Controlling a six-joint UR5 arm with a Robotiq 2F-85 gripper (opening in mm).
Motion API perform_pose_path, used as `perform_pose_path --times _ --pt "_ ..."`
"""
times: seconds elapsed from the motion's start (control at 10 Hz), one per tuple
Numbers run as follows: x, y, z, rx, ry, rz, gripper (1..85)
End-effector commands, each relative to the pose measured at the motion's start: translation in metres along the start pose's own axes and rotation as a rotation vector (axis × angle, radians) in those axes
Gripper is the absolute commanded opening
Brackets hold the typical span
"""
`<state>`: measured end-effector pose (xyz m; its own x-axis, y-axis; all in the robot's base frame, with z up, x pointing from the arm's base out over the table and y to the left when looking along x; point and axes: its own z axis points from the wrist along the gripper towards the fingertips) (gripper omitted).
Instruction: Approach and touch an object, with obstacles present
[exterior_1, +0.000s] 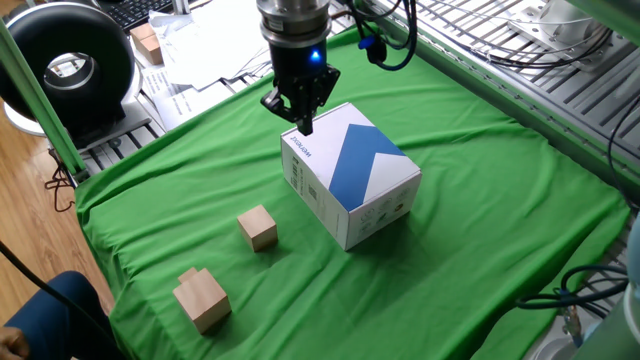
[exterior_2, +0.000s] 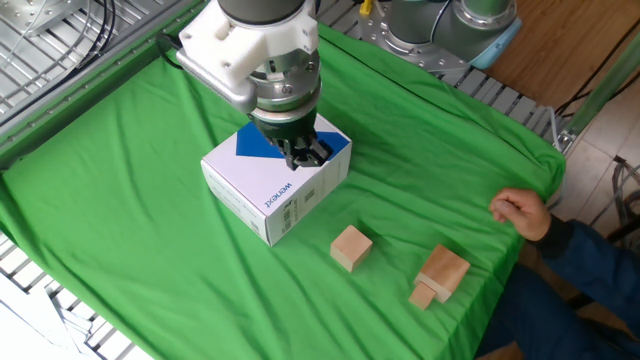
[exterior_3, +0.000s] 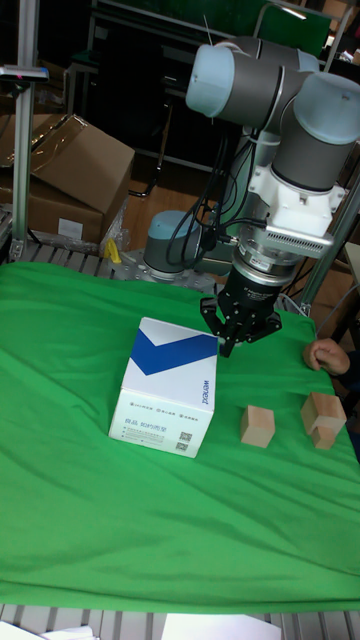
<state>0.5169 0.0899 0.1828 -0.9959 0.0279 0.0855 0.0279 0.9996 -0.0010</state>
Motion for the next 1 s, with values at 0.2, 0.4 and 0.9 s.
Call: perform_pose_path --times 0.2,0.4,0.9 --pt "-0.011 0.001 -0.002 -0.006 -0.041 -0.049 2.3" --pt "-0.009 0.005 -0.002 -0.020 -0.036 -0.048 2.3" --pt "-0.007 0.035 0.032 -0.039 -0.022 -0.066 2.3"
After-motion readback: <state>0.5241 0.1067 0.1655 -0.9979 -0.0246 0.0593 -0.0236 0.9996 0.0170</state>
